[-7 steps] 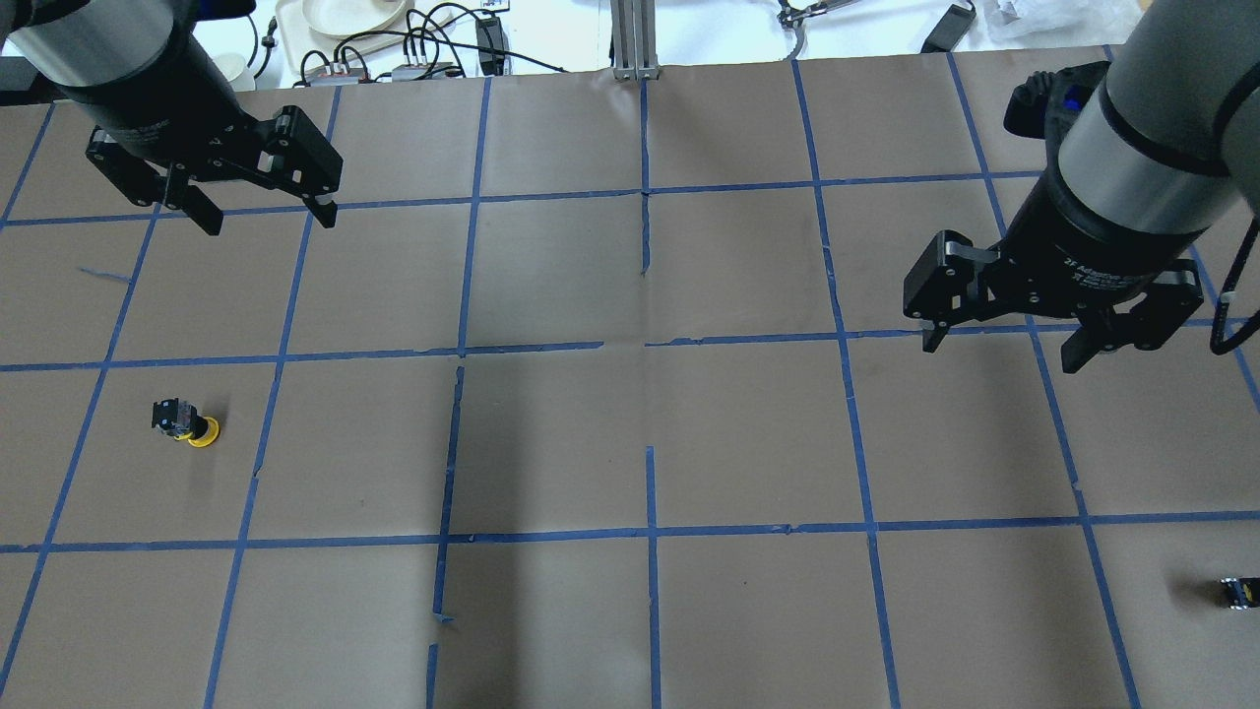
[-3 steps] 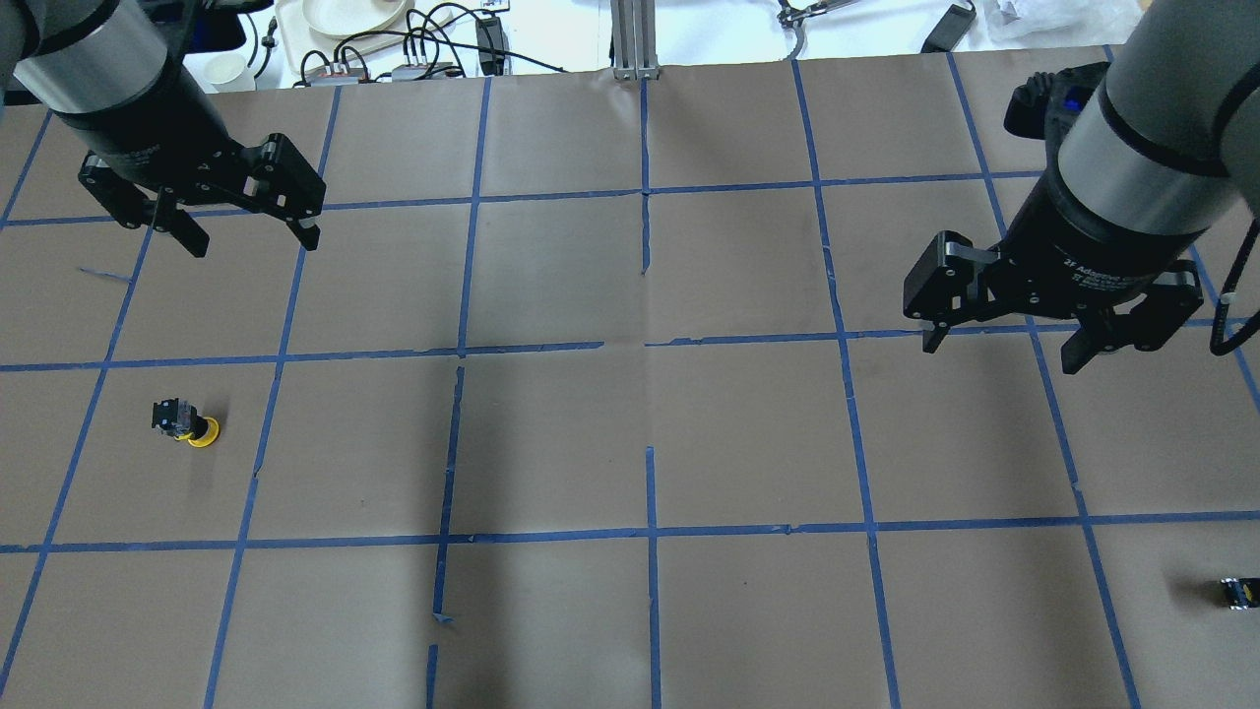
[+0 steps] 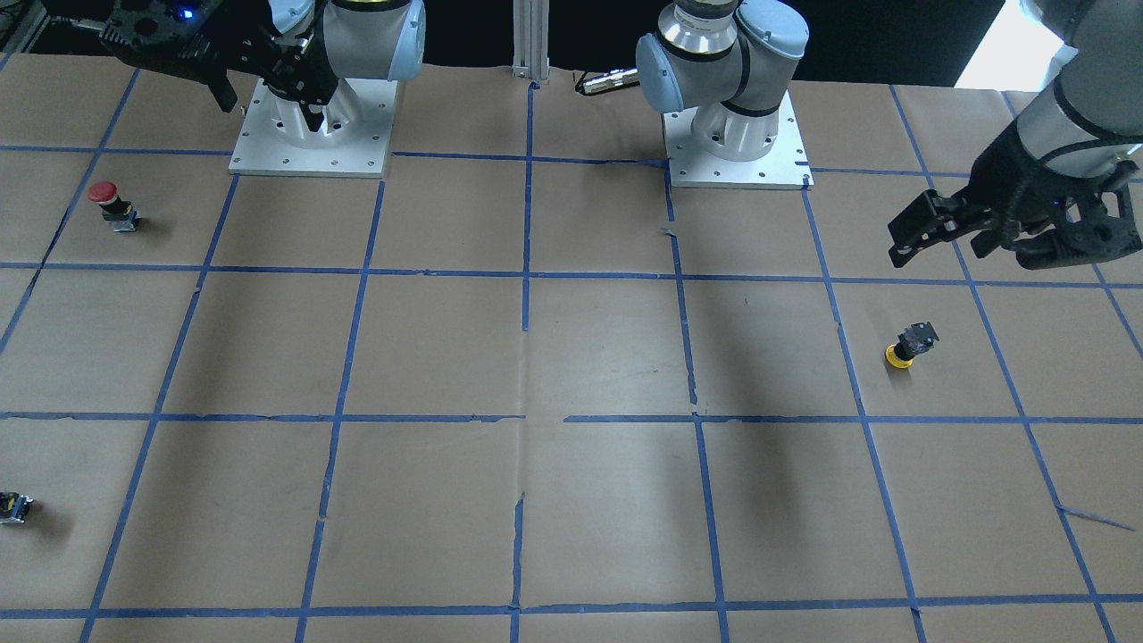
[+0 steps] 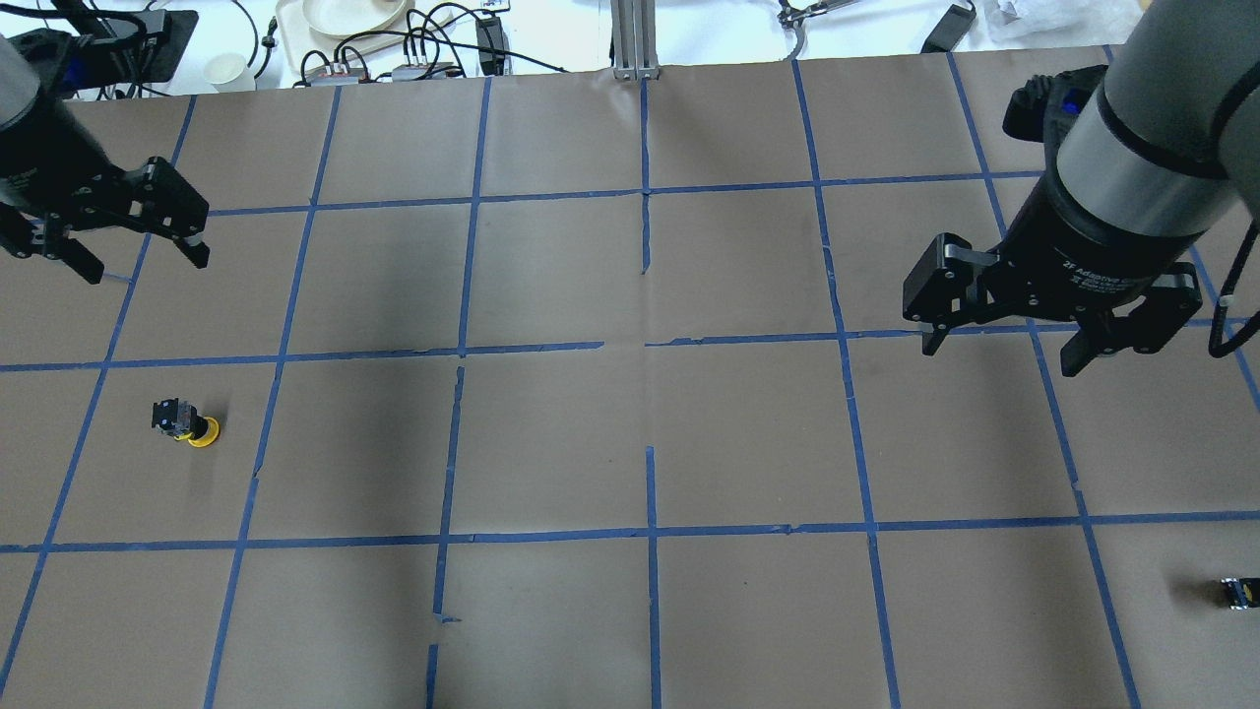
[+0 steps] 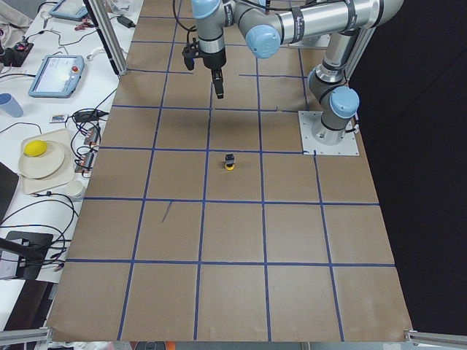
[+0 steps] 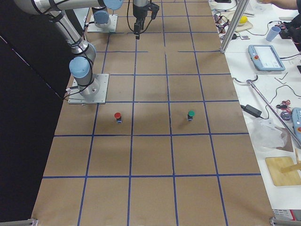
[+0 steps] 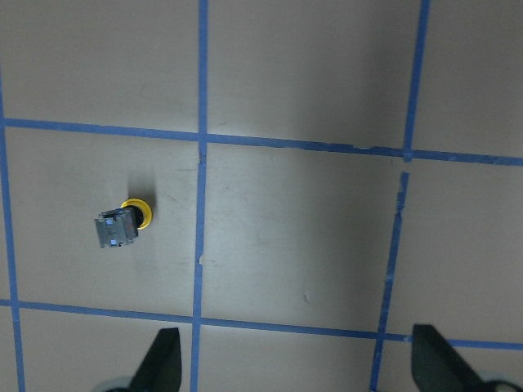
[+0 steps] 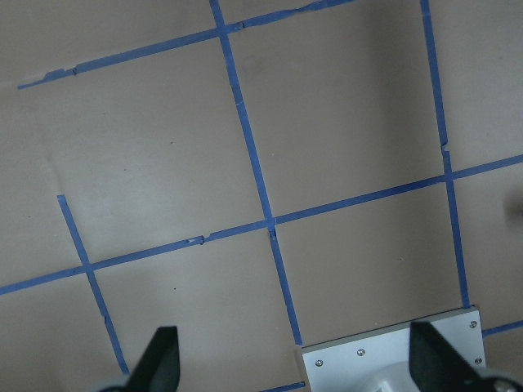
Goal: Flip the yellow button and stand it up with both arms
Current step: 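Move the left gripper down toward the yellow button lying on its side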
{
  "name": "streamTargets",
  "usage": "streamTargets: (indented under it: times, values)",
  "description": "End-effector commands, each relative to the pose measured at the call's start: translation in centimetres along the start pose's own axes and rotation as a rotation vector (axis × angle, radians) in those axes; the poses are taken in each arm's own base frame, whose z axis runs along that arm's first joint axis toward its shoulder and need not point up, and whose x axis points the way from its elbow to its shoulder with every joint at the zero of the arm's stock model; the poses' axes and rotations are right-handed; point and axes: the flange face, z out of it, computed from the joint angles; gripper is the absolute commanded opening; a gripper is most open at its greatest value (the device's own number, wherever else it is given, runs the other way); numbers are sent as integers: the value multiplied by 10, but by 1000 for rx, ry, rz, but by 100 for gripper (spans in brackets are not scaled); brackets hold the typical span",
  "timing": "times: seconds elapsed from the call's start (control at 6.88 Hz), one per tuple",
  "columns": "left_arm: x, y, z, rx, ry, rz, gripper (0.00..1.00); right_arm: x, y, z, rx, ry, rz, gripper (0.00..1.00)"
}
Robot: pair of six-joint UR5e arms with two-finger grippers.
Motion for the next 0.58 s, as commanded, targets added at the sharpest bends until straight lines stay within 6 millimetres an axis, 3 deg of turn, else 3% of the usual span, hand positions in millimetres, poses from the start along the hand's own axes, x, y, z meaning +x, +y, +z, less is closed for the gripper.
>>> streamTargets:
  times: [0.0,0.15,0.29,0.44]
  values:
    - [-83,-10,69,-62,21,-80,99,-1,0,0,0,-6,0,100]
    - [-96,-22,104,-17,6,-73,96,-1,-1,0,3,-5,0,100]
    - [-108,-33,151,-2,-1,-36,96,-1,-1,0,5,-7,0,100]
    - [-123,-18,189,-38,22,-75,94,-1,-1,0,5,-5,0,100]
